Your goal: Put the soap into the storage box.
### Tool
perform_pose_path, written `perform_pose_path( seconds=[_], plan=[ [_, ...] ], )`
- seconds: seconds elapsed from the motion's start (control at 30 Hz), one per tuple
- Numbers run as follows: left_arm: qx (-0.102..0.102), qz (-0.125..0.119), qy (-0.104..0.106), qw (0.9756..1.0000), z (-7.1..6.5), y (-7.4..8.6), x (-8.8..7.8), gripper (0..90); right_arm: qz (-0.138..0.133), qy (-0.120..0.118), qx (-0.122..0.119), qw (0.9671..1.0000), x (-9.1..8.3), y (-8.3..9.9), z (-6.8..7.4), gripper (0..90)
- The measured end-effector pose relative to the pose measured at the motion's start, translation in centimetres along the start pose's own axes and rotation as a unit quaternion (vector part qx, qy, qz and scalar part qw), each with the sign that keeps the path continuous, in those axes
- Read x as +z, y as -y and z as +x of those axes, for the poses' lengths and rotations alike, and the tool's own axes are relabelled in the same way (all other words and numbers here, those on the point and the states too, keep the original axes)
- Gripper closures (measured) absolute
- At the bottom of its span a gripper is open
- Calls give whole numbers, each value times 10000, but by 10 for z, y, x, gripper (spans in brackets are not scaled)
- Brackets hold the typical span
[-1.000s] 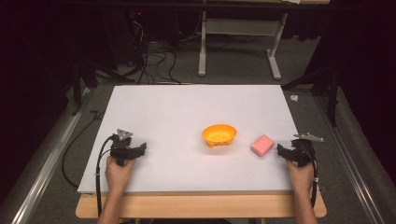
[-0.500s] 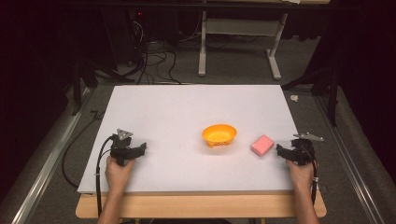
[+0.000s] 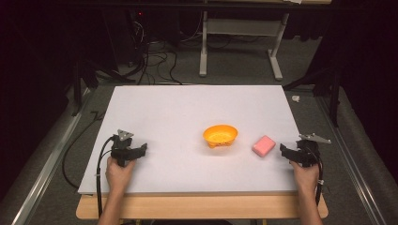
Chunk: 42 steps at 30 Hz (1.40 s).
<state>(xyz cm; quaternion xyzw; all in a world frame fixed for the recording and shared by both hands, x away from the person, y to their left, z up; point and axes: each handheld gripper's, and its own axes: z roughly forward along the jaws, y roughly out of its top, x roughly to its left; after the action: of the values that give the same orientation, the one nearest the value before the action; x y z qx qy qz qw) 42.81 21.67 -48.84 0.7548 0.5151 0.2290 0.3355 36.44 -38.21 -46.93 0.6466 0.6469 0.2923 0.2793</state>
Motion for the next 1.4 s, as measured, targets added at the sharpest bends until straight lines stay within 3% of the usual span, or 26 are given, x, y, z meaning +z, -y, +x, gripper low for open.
perform_pose_path(
  seconds=[0.3,0.6,0.9,1.4],
  plan=[
    [-2,0,1,10000,0,0,0,263,-166,-182,32,9997,-11,0,0,211],
    [-1,1,1,10000,0,0,0,263,-275,-423,-97,9987,-21,0,6,191],
    [-5,-1,2,10000,0,0,0,263,-418,-748,-416,9955,-29,-2,18,159],
    [-3,-1,0,10000,0,0,0,263,-488,-1089,-698,9904,-29,-8,35,129]
  ],
)
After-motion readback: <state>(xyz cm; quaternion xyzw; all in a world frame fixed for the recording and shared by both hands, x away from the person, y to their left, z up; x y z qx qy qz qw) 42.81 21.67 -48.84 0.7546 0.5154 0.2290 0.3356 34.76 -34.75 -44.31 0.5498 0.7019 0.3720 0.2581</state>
